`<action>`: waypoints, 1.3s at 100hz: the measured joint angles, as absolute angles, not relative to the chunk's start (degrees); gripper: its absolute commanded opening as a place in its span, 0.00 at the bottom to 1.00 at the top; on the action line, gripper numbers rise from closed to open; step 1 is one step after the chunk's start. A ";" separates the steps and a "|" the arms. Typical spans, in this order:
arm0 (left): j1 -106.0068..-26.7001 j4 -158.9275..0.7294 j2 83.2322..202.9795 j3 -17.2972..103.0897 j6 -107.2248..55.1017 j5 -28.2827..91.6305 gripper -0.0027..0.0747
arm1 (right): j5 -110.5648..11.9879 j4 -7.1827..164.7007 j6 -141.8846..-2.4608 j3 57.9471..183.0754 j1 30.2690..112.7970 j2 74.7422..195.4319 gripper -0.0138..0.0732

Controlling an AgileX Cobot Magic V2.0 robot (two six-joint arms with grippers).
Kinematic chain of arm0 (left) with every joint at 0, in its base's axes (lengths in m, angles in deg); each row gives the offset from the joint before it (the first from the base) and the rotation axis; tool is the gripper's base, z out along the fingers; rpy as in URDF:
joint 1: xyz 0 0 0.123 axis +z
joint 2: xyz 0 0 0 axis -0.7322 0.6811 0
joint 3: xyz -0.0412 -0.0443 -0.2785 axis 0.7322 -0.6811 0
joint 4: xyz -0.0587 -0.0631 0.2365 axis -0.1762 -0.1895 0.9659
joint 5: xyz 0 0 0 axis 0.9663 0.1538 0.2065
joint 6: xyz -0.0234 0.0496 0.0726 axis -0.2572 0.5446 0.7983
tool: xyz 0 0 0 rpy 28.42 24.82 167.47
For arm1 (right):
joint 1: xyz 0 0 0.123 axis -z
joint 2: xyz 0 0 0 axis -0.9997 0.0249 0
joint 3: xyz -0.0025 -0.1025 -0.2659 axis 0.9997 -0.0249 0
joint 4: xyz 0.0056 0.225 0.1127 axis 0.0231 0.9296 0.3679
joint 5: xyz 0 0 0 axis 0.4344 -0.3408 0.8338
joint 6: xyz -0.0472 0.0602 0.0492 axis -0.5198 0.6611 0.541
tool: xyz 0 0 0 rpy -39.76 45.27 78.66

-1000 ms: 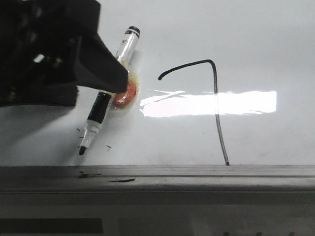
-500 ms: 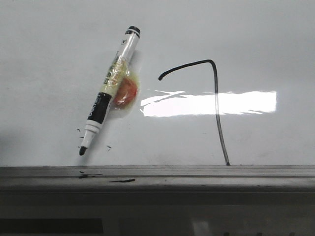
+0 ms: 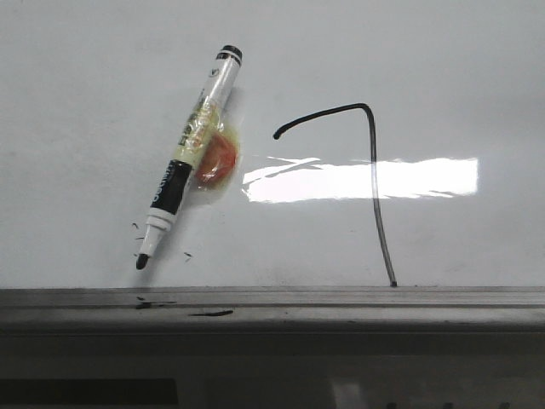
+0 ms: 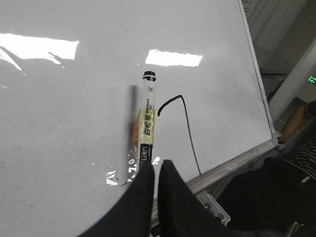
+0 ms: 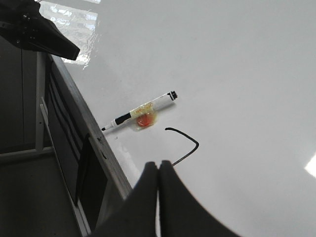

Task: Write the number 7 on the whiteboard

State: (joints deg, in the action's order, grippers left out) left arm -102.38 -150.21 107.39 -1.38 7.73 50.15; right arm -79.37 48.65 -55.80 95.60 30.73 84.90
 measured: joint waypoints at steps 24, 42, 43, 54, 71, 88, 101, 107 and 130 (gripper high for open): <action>-102.38 -150.21 107.27 -1.38 7.73 50.15 0.01 | -79.36 48.65 -55.76 95.50 30.73 84.85 0.09; -102.38 -149.04 107.05 -1.49 7.84 51.49 0.01 | -79.36 48.75 -55.76 95.50 30.73 84.85 0.09; -102.38 -148.56 107.05 -1.62 7.84 51.79 0.01 | -79.36 48.75 -55.76 95.50 30.73 84.85 0.09; -101.40 -145.91 105.79 -2.26 7.92 58.40 0.01 | -79.36 48.75 -55.76 95.50 30.73 84.85 0.09; -95.13 -141.30 101.51 -3.86 7.92 58.61 0.01 | -79.36 48.75 -55.76 95.50 30.73 84.85 0.09; -82.58 -126.21 96.67 -6.67 4.66 50.79 0.01 | -79.36 48.75 -55.76 95.50 30.73 84.85 0.09; -70.19 -107.49 92.88 -9.19 -10.28 45.50 0.01 | -79.36 48.75 -55.66 95.50 30.73 84.85 0.09; -64.16 -98.58 90.72 -9.99 -20.45 42.96 0.01 | -79.36 48.75 -55.66 95.50 30.73 84.85 0.09; -50.36 -68.49 85.24 -10.89 -46.42 34.98 0.01 | -79.36 48.75 -55.66 95.50 30.73 84.85 0.09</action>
